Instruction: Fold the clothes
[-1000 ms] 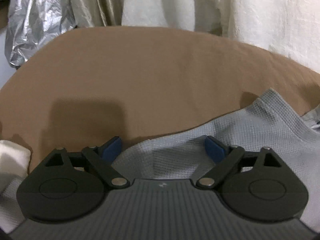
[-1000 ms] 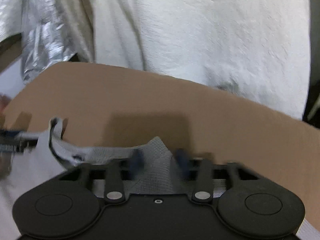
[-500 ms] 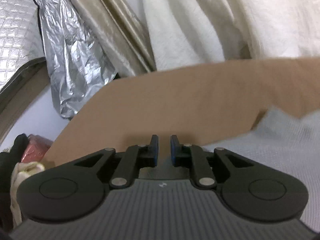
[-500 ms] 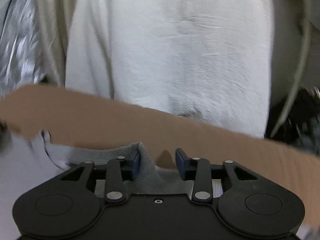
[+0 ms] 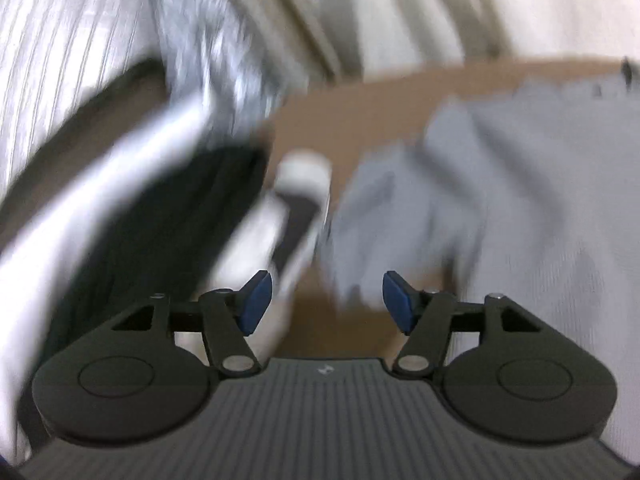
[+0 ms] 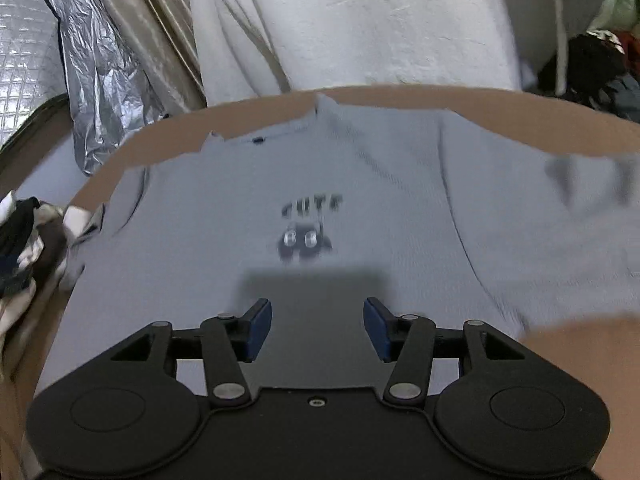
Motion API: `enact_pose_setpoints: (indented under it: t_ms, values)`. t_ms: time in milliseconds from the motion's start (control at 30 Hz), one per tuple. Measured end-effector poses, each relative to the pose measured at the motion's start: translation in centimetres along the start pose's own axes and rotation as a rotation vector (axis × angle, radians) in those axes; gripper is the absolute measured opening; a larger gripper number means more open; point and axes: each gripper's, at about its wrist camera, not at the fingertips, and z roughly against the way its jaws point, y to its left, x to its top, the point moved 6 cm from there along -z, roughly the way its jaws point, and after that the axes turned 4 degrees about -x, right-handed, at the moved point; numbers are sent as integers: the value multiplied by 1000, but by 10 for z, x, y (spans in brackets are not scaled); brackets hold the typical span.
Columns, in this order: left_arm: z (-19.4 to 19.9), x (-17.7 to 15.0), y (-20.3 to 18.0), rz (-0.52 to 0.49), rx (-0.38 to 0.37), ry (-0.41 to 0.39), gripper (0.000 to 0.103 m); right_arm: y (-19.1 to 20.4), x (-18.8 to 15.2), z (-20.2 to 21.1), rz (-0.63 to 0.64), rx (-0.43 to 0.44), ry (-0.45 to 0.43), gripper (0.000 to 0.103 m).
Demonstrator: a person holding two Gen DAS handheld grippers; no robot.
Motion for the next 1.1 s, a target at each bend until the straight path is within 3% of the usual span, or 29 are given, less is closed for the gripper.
enact_pose_setpoints:
  t_ms: [100, 267, 333, 400, 500, 600, 667, 767, 900, 933, 1033, 1100]
  values:
    - [35, -58, 12, 96, -157, 64, 62, 1, -27, 25, -61, 9, 51, 57]
    - [75, -141, 16, 117, -229, 69, 80, -8, -83, 64, -162, -56, 184, 60]
    - [67, -169, 17, 118, -318, 209, 80, -12, -101, 73, -222, -17, 215, 63]
    - [67, -183, 18, 181, -382, 280, 81, -19, -120, 77, -296, -8, 255, 63]
    - [76, -184, 24, 219, -404, 288, 81, -23, -145, 81, -323, -30, 335, 63]
    - [75, -191, 30, 243, -371, 323, 86, -12, -162, 86, -182, -62, 433, 65]
    - [79, -188, 33, 265, -346, 278, 87, 3, -174, 89, -34, -61, 541, 74]
    - [91, -183, 36, 300, -350, 205, 87, 23, -195, 96, 187, -64, 679, 80]
    - [101, -176, 31, 304, -396, 169, 91, 28, -225, 91, 237, -56, 847, 81]
    - [96, -182, 26, 275, -390, 200, 93, 30, -232, 89, 250, -40, 882, 78]
    - [80, -199, 10, 190, -373, 290, 98, 45, -249, 86, 360, 37, 941, 20]
    - [80, -199, 9, 179, -349, 276, 103, 56, -246, 95, 413, 96, 884, 16]
